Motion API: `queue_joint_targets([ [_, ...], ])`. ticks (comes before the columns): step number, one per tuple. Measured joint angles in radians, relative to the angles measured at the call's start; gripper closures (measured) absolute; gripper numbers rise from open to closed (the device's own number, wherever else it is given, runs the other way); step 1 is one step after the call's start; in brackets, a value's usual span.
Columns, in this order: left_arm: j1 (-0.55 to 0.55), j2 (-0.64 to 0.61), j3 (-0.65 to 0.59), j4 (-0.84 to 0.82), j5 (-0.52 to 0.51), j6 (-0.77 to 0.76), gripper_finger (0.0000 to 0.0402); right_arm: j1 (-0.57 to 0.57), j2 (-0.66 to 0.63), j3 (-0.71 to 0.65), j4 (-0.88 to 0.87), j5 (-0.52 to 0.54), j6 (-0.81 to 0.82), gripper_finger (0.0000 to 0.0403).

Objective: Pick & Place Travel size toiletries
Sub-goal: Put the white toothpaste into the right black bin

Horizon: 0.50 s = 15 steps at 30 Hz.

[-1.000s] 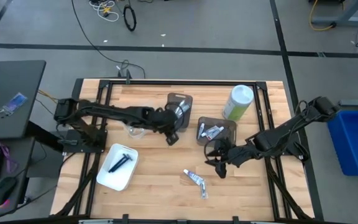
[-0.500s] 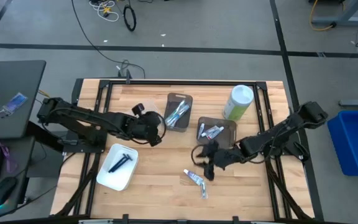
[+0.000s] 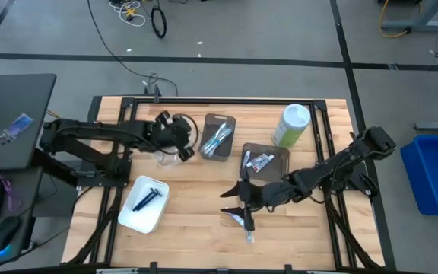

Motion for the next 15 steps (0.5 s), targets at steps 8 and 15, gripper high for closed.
queue_joint_targets([
  [8, 0.072, -0.05, 0.0, 0.167, 0.164, 0.161, 0.0291, -0.009, 0.183, 0.101, -0.449, -0.08, 0.291, 0.0187],
  [15, 0.088, -0.041, -0.138, 0.491, 0.41, 0.22, 0.0291, -0.013, 0.32, 0.101, -0.397, -0.169, 0.386, 0.0162],
])
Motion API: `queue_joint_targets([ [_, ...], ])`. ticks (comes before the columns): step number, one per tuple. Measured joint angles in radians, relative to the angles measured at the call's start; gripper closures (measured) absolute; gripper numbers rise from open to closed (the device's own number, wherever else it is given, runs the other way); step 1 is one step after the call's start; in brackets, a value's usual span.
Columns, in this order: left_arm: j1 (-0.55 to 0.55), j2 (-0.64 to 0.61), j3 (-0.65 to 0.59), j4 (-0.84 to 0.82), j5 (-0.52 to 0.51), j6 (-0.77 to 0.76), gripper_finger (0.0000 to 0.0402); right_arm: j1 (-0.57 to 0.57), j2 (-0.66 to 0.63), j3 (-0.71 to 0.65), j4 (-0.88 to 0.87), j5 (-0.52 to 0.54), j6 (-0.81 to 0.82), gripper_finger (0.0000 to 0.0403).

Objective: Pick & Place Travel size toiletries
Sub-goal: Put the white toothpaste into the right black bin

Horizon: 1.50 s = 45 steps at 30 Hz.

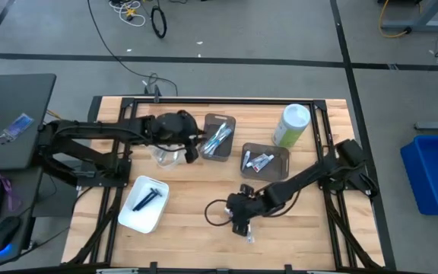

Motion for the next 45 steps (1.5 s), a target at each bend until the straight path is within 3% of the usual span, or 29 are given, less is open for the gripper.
queue_joint_targets([
  [6, 0.0, 0.0, -0.137, 0.166, 0.083, -0.067, 0.0291, 0.0, 0.063, 0.001, 0.03, 0.034, 0.004, 0.0144],
  [12, -0.007, 0.0, -0.214, 0.256, 0.171, -0.135, 0.0291, 0.0, 0.128, 0.004, 0.042, 0.058, 0.0, 0.0159],
  [21, -0.045, 0.001, -0.243, 0.262, 0.143, -0.17, 0.0291, -0.001, 0.138, 0.003, 0.036, 0.054, 0.008, 0.0233],
  [27, -0.064, 0.001, -0.243, 0.264, 0.054, -0.163, 0.0291, -0.002, 0.128, 0.002, 0.045, 0.047, 0.013, 0.0284],
  [33, -0.067, 0.001, -0.243, 0.263, 0.002, -0.171, 0.0291, -0.008, 0.033, -0.004, -0.023, -0.008, 0.012, 0.0311],
  [39, -0.067, 0.001, -0.243, 0.264, -0.026, -0.198, 0.0291, -0.039, -0.136, -0.002, -0.101, 0.03, -0.032, 0.0316],
  [42, -0.067, 0.001, -0.243, 0.263, -0.037, -0.203, 0.0291, -0.052, -0.247, -0.001, -0.186, 0.139, -0.067, 0.0316],
  [45, -0.067, 0.001, -0.243, 0.264, -0.039, -0.205, 0.0291, -0.068, -0.339, -0.001, -0.339, 0.318, -0.083, 0.0316],
])
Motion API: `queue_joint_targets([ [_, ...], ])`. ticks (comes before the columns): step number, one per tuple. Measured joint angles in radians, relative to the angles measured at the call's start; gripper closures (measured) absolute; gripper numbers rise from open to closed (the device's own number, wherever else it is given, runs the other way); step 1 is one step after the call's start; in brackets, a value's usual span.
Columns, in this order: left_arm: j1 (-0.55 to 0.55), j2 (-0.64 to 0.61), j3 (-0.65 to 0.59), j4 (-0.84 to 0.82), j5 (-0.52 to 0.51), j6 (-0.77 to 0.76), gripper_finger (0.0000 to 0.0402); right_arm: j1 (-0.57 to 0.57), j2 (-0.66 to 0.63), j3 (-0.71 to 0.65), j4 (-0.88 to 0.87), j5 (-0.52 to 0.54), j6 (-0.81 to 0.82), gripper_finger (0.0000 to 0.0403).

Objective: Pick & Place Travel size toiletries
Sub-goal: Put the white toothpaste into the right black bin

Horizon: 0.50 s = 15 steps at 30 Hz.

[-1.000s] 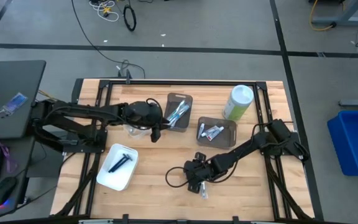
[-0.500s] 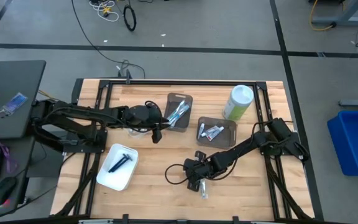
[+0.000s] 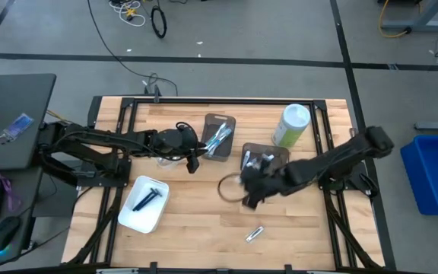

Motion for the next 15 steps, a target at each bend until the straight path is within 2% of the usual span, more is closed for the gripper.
queue_joint_targets([
  [3, 0.0, 0.0, 0.0, 0.0, 0.0, 0.0, 0.0291, -0.013, -0.044, 0.001, -0.146, 0.121, 0.025, 0.0316],
  [6, 0.0, 0.0, 0.0, 0.0, 0.0, 0.0, 0.0291, -0.037, -0.043, -0.002, -0.246, 0.127, 0.035, 0.0312],
  [15, 0.0, 0.0, 0.0, 0.002, 0.0, 0.0, 0.0291, -0.138, -0.03, -0.173, -0.228, 0.165, 0.063, 0.0254],
])
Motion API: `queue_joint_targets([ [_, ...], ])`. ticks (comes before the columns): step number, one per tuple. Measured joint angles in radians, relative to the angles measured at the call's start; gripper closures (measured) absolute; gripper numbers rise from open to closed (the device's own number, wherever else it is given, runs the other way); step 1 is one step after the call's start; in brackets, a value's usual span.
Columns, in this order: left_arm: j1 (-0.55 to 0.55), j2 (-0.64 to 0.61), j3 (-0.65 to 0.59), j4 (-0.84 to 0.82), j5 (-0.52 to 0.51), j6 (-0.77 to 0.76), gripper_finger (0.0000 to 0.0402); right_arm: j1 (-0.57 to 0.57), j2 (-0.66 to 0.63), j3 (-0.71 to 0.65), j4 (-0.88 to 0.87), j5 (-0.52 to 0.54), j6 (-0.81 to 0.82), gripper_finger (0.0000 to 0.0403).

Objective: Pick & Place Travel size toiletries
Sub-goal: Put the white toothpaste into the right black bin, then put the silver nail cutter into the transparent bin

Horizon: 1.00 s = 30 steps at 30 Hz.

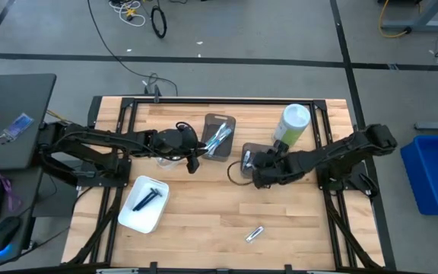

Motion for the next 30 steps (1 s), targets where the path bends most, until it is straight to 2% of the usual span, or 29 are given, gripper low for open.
queue_joint_targets([
  [2, 0.0, 0.0, 0.0, 0.0, 0.0, 0.0, 0.0291, -0.034, 0.0, -0.042, 0.036, 0.001, 0.019, 0.024],
  [6, 0.0, 0.0, 0.0, 0.001, 0.0, 0.0, 0.0291, -0.072, 0.0, -0.06, 0.065, -0.083, 0.016, 0.0213],
  [11, 0.0, 0.0, 0.0, 0.0, -0.02, 0.007, 0.0291, -0.069, -0.003, -0.015, 0.103, -0.151, -0.055, 0.0182],
  [15, 0.0, 0.0, 0.0, 0.0, -0.039, 0.003, 0.0291, -0.057, -0.003, 0.04, 0.143, -0.272, -0.177, 0.0168],
  [19, 0.0, 0.0, 0.0, 0.0, -0.04, 0.0, 0.0291, -0.032, -0.004, 0.08, 0.24, -0.446, -0.334, 0.0166],
  [23, 0.0, 0.0, 0.0, -0.002, -0.034, -0.011, 0.0291, 0.023, -0.003, 0.081, 0.354, -0.631, -0.519, 0.0177],
  [25, -0.002, 0.0, 0.0, -0.004, -0.034, -0.029, 0.0291, 0.061, 0.005, 0.081, 0.382, -0.707, -0.561, 0.0184],
  [30, -0.015, 0.0, 0.0, -0.003, -0.033, -0.038, 0.0291, 0.167, 0.019, 0.05, 0.429, -0.764, -0.547, 0.0198],
])
